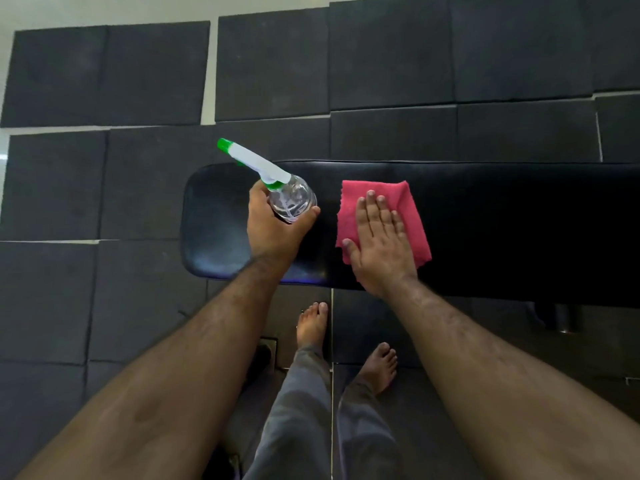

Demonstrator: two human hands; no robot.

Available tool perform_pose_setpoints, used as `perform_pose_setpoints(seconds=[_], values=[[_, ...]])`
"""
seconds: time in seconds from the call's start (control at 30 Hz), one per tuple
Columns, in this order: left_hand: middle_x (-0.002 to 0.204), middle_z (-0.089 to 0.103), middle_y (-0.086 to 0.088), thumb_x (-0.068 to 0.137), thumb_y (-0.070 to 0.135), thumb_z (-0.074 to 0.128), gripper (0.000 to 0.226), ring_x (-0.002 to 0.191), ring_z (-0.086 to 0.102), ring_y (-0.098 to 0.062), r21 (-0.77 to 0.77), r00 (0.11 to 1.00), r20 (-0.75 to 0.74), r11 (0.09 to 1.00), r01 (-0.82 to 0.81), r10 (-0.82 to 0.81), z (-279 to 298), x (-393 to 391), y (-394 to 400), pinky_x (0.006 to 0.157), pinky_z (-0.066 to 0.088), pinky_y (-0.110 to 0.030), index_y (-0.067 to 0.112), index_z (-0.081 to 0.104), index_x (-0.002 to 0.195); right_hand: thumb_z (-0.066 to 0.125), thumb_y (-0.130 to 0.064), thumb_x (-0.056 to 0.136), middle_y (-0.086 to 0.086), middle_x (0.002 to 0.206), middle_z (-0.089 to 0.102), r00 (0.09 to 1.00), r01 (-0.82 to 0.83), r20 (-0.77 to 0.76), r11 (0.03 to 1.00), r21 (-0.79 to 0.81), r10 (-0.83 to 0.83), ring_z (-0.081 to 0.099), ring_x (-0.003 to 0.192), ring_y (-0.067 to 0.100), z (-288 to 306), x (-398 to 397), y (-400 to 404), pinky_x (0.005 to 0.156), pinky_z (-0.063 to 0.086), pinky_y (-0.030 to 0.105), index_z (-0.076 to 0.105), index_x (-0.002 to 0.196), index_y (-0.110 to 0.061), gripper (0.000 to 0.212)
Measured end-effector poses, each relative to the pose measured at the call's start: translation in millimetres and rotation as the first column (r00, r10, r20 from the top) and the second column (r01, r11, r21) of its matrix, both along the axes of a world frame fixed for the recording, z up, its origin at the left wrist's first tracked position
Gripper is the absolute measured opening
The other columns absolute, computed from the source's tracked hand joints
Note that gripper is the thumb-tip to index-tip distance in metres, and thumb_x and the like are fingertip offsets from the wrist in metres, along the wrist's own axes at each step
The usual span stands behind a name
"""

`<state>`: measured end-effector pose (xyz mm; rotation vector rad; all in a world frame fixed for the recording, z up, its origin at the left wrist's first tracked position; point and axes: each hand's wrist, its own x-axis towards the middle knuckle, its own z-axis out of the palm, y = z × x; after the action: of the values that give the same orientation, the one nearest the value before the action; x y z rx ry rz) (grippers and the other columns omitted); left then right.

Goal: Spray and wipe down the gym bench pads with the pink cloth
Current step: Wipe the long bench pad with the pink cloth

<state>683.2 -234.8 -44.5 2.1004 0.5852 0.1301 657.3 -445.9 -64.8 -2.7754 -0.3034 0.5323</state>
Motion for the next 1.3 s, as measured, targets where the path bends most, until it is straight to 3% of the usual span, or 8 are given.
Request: perform_pose_setpoints(seconds=[0.07,0.13,0.27,0.4,0.67,0.9,1.03,1.3], values=[[0.143,0.062,0.007,0.068,0.041,0.102,0.107,0.132,0.059,0.003,0.019,0.999,0.044,1.0,0.006,-0.007,0,-10,-7,0.117,0.047,-0.027,0.014,0.046,0.154,0.02,-0.054,0.108,0.007,0.179,-0.018,0.999,0.002,0.032,0.999,-0.032,-0.001,-0.019,0.165,0.023,-4,-7,-8,0.134,-0.012,0.042,-0.009,0.171,-0.012,0.082],[0.175,0.033,-0.019,0.077,0.039,0.099,0.126,0.165,0.03,-0.025,0.138,0.998,0.06,0.99,0.004,-0.013,1,-32,-28,0.137,0.023,-0.048,0.001,0.023,0.17,0.017,-0.055,0.107,0.008,0.179,-0.018,0.998,0.036,0.06,0.998,-0.052,-0.032,-0.018,0.166,0.024,-7,-14,-19,0.135,-0.01,0.044,-0.009,0.171,-0.011,0.082],[0.181,0.008,-0.027,0.093,0.053,0.074,0.113,0.171,-0.005,-0.022,0.318,0.931,0.126,0.903,0.289,-0.342,5,-85,-83,0.136,-0.005,-0.058,0.0,0.012,0.172,0.018,-0.058,0.11,0.01,0.179,-0.017,0.982,0.169,0.099,0.982,-0.088,-0.161,-0.018,0.166,0.024,-11,-33,-44,0.135,-0.008,0.045,-0.01,0.17,-0.011,0.081],[0.182,0.014,-0.014,0.099,0.055,0.059,0.094,0.17,-0.008,-0.016,0.435,0.708,0.084,0.665,0.607,-0.701,-9,-58,-124,0.134,-0.003,-0.061,0.016,0.014,0.172,0.012,-0.056,0.11,0.013,0.179,-0.016,0.959,0.273,0.134,0.943,-0.19,-0.251,-0.016,0.166,0.028,-11,-54,-69,0.135,-0.002,0.053,-0.009,0.17,-0.009,0.079],[0.186,0.005,0.0,0.106,0.08,0.023,0.094,0.172,-0.002,-0.019,0.597,0.668,-0.259,0.428,0.679,-0.698,-52,1,-145,0.134,-0.01,-0.065,0.022,0.001,0.177,0.024,-0.062,0.107,0.014,0.181,0.003,0.758,0.652,0.217,0.72,-0.237,-0.615,0.001,0.167,0.039,-15,-50,-167,0.131,0.01,0.066,0.007,0.172,-0.011,0.085],[0.185,0.013,-0.003,0.107,0.073,0.028,0.088,0.171,0.009,-0.023,0.618,0.67,-0.241,0.421,0.664,-0.702,-52,1,-145,0.134,-0.003,-0.068,0.021,0.014,0.177,0.04,-0.058,0.106,0.014,0.181,0.004,0.695,0.718,0.188,0.684,-0.128,-0.694,0.001,0.165,0.045,-16,-65,-82,0.128,0.002,0.069,0.011,0.173,-0.017,0.083],[0.185,0.015,-0.004,0.107,0.073,0.031,0.087,0.171,0.011,-0.024,0.629,0.674,-0.235,0.419,0.655,-0.7,-54,2,-144,0.134,-0.001,-0.067,0.021,0.019,0.176,0.033,-0.073,0.101,0.01,0.182,-0.006,0.732,0.682,0.15,0.714,-0.161,-0.665,-0.005,0.166,0.043,-14,-45,-135,0.127,-0.002,0.07,0.004,0.173,-0.029,0.089],[0.185,0.014,-0.003,0.105,0.075,0.034,0.089,0.171,0.013,-0.025,0.642,0.68,-0.248,0.408,0.649,-0.69,-56,2,-145,0.133,-0.001,-0.068,0.023,0.019,0.176,0.028,-0.074,0.102,0.015,0.181,0.001,0.573,0.818,0.183,0.543,-0.192,-0.799,0.0,0.164,0.049,-6,-10,-231,0.129,0.005,0.07,0.007,0.173,-0.033,0.084]])
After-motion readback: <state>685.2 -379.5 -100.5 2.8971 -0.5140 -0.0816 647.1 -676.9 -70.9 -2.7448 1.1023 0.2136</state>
